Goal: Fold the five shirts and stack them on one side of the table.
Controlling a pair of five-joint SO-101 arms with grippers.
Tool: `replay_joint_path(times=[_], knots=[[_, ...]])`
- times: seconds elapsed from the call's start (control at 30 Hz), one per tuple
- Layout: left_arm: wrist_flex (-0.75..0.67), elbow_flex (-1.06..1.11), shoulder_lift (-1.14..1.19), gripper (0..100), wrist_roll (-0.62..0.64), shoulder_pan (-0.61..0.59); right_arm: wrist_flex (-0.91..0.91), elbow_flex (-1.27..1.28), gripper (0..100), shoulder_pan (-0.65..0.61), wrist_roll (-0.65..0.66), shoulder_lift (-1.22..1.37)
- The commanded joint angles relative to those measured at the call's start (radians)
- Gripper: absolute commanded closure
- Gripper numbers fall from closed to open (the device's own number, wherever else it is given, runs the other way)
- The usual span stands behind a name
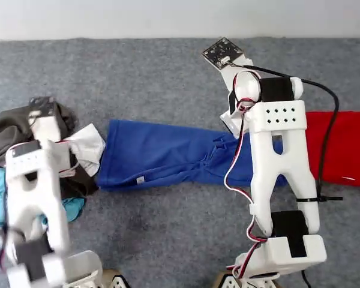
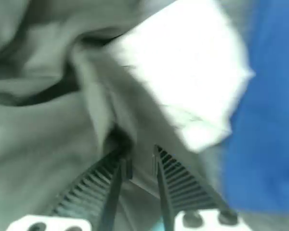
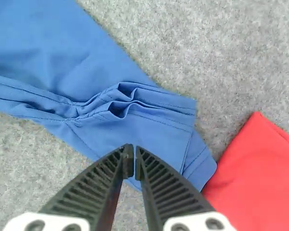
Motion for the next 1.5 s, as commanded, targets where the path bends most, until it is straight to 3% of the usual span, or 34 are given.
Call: replay_joint_path(times=[0.0,0.1,0.3,0.43,0.6,0.83,0.97,1.03,1.3,1.47], knots=[[0.026,-0.194,0.287,92,-0.055,-0.068,0.008,-0.038,97.7,0.012,-0.011,-0.056],[0.078,-0.351,0.382,99,-0.109,-0.155,0.008,-0.038,97.7,0.015,-0.012,-0.059],[0.124,-0.572,0.393,98,-0.120,-0.402,0.008,-0.038,97.7,0.016,-0.006,-0.054],[0.193,-0.648,0.393,98,-0.121,-0.445,-0.001,-0.038,97.7,0.015,-0.005,-0.054],[0.322,-0.664,0.368,98,-0.120,-0.256,-0.012,-0.038,97.7,0.010,-0.005,-0.053],[0.462,-0.664,0.141,97,-0.089,0.160,0.002,-0.038,97.7,0.016,-0.005,-0.056],[0.471,-0.624,0.081,84,-0.009,0.334,0.036,-0.043,97.7,0.016,-0.005,-0.088],[0.404,-0.556,0.121,78,-0.008,0.350,0.045,-0.038,97.7,0.016,-0.009,-0.111],[0.213,-0.456,0.353,78,-0.011,0.278,0.048,0.044,97.7,0.071,-0.003,-0.216],[0.152,-0.469,0.413,78,-0.008,0.315,0.018,0.115,97.7,0.104,-0.003,-0.259]])
